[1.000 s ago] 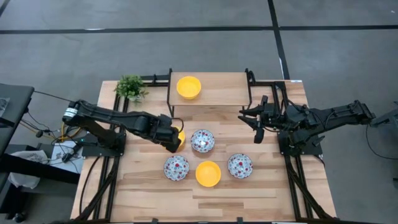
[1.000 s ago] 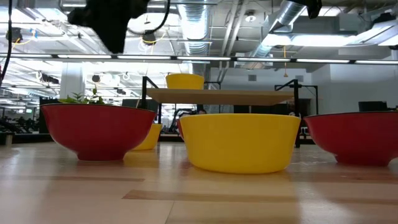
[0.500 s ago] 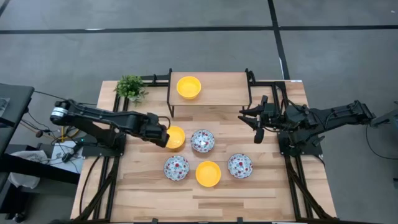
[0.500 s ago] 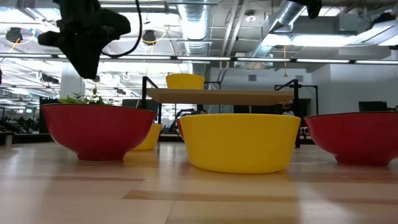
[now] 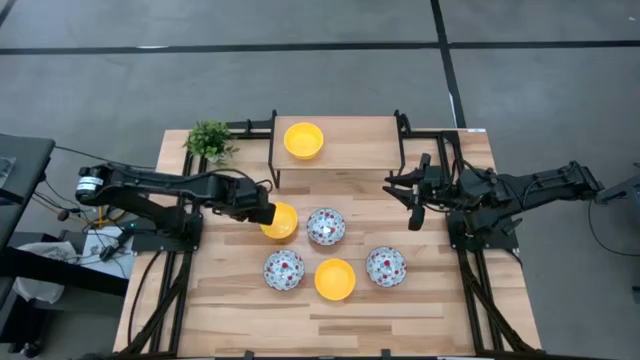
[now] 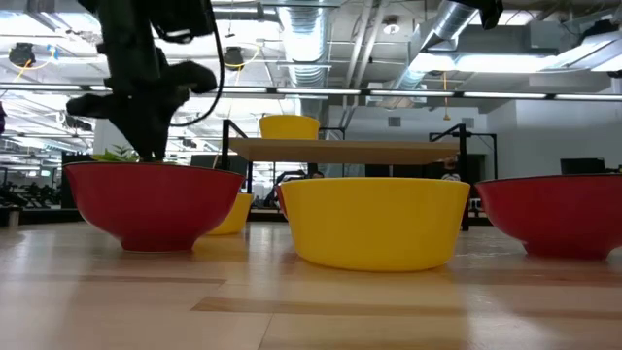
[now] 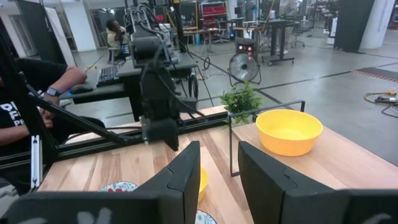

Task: Pick & Place Mini bowls
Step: Stack the top yellow bowl on top of the yellow bowl on the shelf

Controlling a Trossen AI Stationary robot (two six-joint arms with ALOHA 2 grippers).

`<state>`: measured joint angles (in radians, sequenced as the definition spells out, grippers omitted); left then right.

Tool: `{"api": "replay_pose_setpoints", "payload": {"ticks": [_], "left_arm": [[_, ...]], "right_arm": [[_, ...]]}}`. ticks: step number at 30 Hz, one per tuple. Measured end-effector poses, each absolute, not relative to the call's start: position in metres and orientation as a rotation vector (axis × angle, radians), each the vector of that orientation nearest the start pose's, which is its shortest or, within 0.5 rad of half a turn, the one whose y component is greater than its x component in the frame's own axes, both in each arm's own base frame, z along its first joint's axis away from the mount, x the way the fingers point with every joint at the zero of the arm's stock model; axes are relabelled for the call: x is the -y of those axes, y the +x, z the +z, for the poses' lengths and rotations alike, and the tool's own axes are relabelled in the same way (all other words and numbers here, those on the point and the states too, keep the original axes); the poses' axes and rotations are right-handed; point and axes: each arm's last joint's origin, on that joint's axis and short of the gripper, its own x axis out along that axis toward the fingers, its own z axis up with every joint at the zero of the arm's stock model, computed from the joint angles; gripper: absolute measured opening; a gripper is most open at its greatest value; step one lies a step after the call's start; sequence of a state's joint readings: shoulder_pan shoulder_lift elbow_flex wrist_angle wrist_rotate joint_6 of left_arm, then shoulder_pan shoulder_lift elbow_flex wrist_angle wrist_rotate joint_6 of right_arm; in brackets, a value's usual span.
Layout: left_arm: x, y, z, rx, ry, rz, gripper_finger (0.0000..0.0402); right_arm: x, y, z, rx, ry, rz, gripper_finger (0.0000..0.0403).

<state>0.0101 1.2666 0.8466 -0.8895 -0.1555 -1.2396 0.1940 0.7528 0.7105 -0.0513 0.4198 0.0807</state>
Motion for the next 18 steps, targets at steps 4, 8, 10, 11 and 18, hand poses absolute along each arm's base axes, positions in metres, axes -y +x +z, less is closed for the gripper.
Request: {"api": "replay_pose_setpoints", "payload": {"ticks": [4,8,10,11,18], "left_arm": [[-0.014,0.222,0.209,-1.021,-0.989,0.929,0.0076],[-0.015,0.234,0.202,-1.017,-1.018,0.876,0.0076],[-0.015,0.237,0.197,-1.042,-1.009,0.885,0.0076],[-0.015,0.238,0.194,-1.055,-1.006,0.891,0.0076],[-0.016,0.241,0.185,-1.090,-1.017,0.920,0.0076]], "right_arm": [[-0.021,0.168,0.325,-0.080,0.052,-0.229,0.0098],[-0.021,0.168,0.325,-0.081,0.052,-0.229,0.0098],[-0.021,0.168,0.325,-0.081,0.051,-0.229,0.0098],[-0.021,0.168,0.325,-0.080,0.052,-0.229,0.0098],[-0.021,0.168,0.325,-0.080,0.051,-0.229,0.0098]]}}
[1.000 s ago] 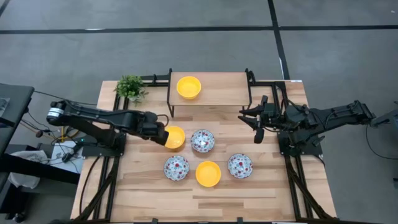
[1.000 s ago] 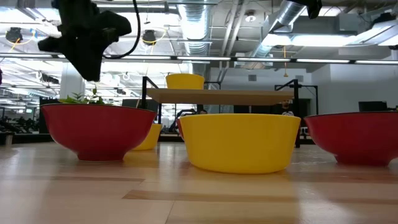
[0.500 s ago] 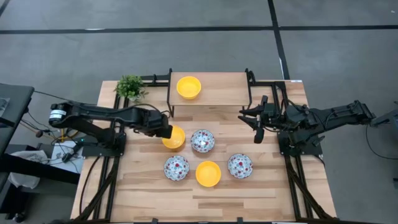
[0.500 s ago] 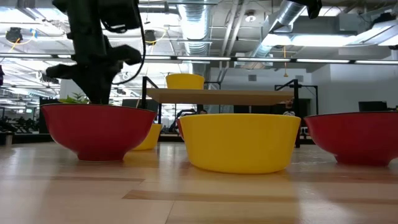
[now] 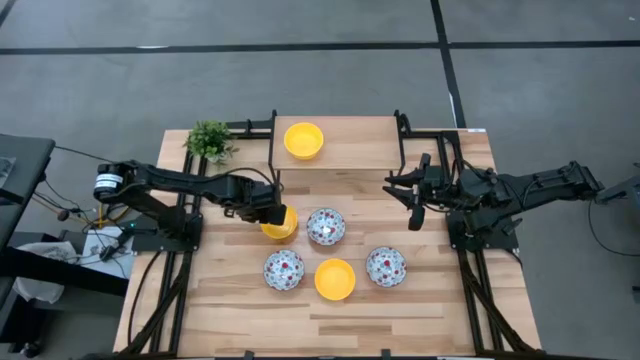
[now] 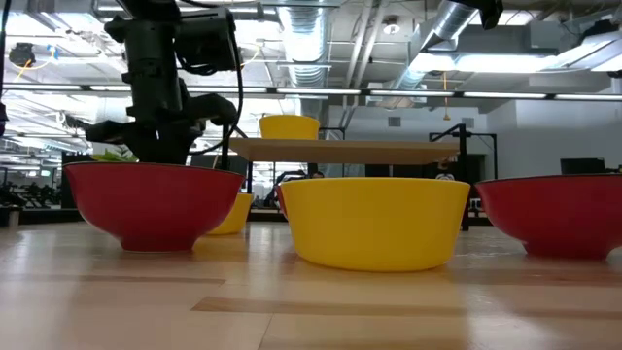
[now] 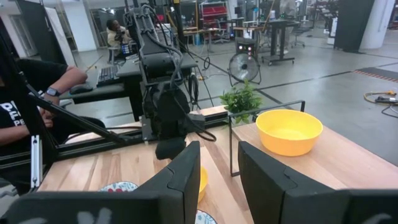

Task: Pick & Place Mini bowls
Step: Stack the top yellow bowl on top of the yellow bowl on the shelf

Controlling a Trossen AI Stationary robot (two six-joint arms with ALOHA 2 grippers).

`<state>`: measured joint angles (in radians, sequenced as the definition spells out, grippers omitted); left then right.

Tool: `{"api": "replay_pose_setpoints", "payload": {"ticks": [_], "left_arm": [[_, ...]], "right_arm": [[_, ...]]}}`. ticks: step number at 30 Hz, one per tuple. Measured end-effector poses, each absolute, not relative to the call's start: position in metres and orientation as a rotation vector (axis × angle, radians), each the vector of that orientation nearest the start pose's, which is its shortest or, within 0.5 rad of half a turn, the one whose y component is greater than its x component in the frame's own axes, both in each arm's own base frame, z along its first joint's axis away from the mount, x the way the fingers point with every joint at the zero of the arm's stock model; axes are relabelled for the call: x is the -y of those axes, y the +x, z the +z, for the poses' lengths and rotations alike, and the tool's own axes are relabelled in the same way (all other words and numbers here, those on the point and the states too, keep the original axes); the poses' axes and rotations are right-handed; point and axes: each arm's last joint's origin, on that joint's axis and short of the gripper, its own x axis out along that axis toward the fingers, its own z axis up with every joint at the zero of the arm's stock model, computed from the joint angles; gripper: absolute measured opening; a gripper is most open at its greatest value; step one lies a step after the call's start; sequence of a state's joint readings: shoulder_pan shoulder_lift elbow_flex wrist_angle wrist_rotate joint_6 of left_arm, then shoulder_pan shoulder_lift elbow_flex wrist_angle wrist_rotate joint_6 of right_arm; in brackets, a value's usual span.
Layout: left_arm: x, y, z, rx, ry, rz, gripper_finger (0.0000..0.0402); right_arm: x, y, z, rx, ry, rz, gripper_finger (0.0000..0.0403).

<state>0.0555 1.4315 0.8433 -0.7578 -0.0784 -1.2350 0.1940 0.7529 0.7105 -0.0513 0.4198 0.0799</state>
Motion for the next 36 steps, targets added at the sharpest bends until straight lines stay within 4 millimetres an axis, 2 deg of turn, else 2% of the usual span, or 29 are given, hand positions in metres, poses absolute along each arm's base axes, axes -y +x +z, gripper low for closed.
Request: {"api": "replay_pose_setpoints", "payload": {"ticks": [14,22,36], "left_arm": [[-0.022,0.239,0.184,-1.099,-1.005,0.931,0.0076],[-0.027,0.225,0.163,-1.167,-1.059,0.958,0.0076],[-0.028,0.231,0.164,-1.116,-1.080,0.919,0.0076]], "right_arm": [[-0.021,0.168,0.325,-0.081,0.051,-0.229,0.0098],[-0.021,0.168,0.325,-0.080,0.051,-0.229,0.0098],[-0.021,0.168,0.325,-0.080,0.051,-0.229,0.0098]]}}
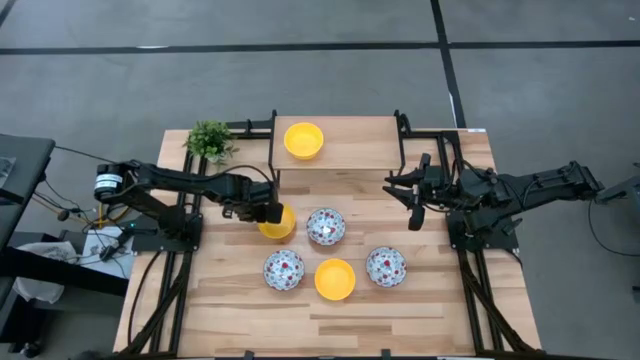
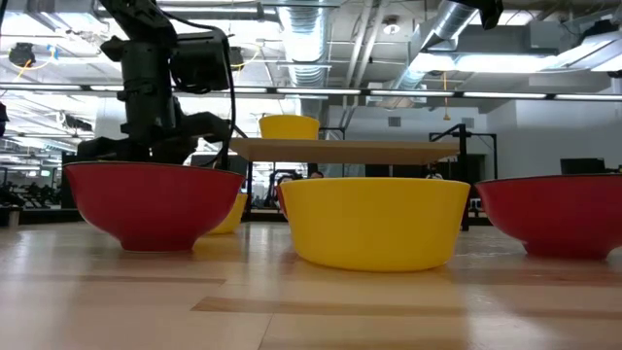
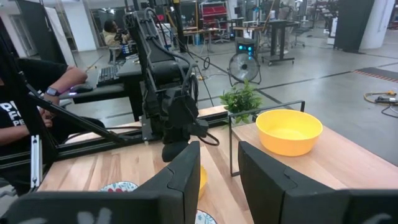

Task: Pick & Place Mini bowls
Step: Stack the top yellow bowl on top of the yellow bowl on the shelf

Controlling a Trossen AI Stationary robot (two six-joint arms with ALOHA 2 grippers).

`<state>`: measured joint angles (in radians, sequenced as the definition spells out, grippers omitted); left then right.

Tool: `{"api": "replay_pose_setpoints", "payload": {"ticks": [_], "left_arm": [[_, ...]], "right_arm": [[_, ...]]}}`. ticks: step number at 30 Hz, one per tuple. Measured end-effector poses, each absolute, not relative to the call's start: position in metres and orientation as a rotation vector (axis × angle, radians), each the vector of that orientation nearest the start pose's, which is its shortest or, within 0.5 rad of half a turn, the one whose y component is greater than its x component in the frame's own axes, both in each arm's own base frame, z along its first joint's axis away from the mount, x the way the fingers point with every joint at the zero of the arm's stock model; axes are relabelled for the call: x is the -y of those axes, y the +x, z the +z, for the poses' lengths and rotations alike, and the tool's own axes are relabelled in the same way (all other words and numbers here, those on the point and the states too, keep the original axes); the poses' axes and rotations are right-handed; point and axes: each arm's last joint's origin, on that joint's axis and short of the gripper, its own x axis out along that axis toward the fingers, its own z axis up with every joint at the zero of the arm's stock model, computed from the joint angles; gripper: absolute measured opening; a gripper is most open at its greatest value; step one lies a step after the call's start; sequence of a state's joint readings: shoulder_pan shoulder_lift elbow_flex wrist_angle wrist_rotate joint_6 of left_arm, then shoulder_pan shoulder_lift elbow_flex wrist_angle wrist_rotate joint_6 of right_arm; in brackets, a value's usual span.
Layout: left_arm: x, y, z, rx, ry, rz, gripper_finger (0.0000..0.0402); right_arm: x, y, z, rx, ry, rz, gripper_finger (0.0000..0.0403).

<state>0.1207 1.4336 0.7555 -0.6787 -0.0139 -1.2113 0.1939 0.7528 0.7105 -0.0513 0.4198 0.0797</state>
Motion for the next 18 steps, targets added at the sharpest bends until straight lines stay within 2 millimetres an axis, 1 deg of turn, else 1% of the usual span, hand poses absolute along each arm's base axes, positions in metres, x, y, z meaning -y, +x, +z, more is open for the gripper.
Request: {"api": "replay_pose_setpoints", "payload": {"ticks": [3,8,11,14,18], "left_arm": [[-0.029,0.232,0.160,-1.115,-1.075,0.922,0.0076],[-0.028,0.227,0.146,-1.135,-1.064,0.941,0.0073],[-0.028,0.223,0.142,-1.148,-1.060,0.950,0.0052],[-0.028,0.224,0.142,-1.150,-1.043,0.930,0.0014],[-0.028,0.225,0.142,-1.140,-1.041,0.917,0.0009]], "right_arm": [[-0.021,0.168,0.325,-0.080,0.051,-0.229,0.0098],[-0.021,0.168,0.325,-0.080,0.051,-0.229,0.0098],[-0.021,0.168,0.325,-0.080,0.051,-0.228,0.0098],[-0.021,0.168,0.325,-0.080,0.051,-0.228,0.0098],[-0.021,0.168,0.325,-0.080,0.051,-0.228,0.0098]]}}
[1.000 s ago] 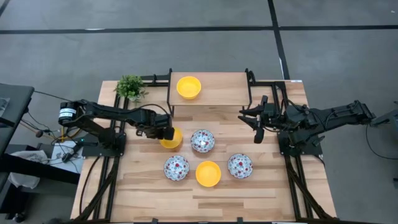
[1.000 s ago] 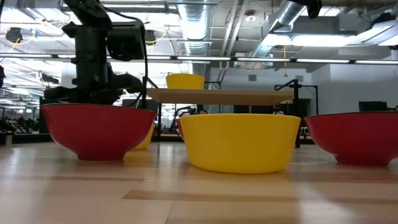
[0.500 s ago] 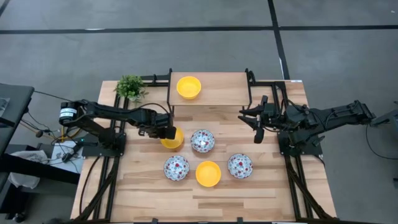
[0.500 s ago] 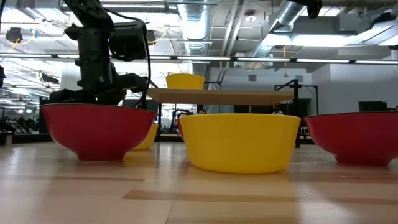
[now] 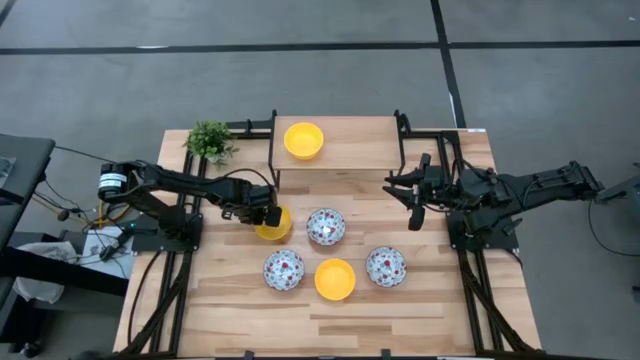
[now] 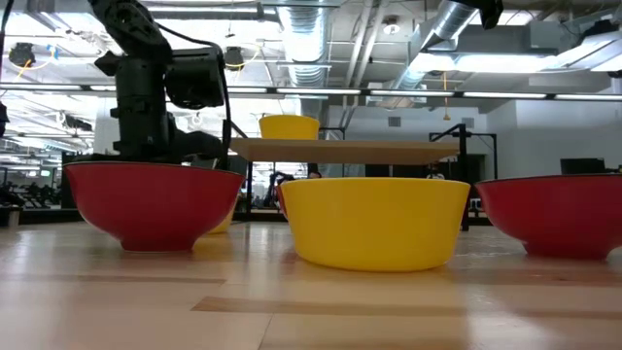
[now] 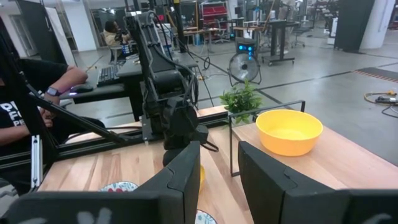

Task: Pick & Place Mini bowls
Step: Stack the top yellow bowl on top of the yellow bowl on the shelf

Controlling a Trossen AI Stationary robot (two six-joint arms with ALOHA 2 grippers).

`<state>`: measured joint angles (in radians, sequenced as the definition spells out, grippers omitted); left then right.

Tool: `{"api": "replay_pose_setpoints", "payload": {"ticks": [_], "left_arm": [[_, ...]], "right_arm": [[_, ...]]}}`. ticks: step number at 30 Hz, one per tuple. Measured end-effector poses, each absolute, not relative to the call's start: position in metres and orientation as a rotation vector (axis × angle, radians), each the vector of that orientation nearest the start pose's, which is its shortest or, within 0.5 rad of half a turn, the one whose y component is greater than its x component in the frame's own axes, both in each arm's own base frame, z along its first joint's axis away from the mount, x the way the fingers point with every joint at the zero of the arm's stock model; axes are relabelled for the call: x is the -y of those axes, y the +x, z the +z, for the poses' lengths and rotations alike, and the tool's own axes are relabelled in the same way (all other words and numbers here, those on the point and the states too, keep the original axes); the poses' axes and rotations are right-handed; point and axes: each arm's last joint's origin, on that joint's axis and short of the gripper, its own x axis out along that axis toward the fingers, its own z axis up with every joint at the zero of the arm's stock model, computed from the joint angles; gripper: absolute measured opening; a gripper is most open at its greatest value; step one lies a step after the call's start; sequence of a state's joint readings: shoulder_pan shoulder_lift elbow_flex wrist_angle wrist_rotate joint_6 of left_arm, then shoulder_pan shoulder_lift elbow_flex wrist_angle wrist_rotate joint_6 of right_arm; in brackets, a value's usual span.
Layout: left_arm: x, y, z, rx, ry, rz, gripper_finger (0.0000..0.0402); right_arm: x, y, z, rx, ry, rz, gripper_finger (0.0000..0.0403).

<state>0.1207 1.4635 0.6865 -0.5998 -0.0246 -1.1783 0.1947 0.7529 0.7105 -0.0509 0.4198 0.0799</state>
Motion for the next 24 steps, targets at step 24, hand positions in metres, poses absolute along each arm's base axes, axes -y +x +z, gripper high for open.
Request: {"api": "replay_pose_setpoints", "payload": {"ticks": [24], "left_arm": [[-0.008,0.190,0.264,-0.460,-0.923,0.397,0.0004]], "right_arm": [[-0.021,0.168,0.325,-0.080,0.050,-0.228,0.0098]]}}
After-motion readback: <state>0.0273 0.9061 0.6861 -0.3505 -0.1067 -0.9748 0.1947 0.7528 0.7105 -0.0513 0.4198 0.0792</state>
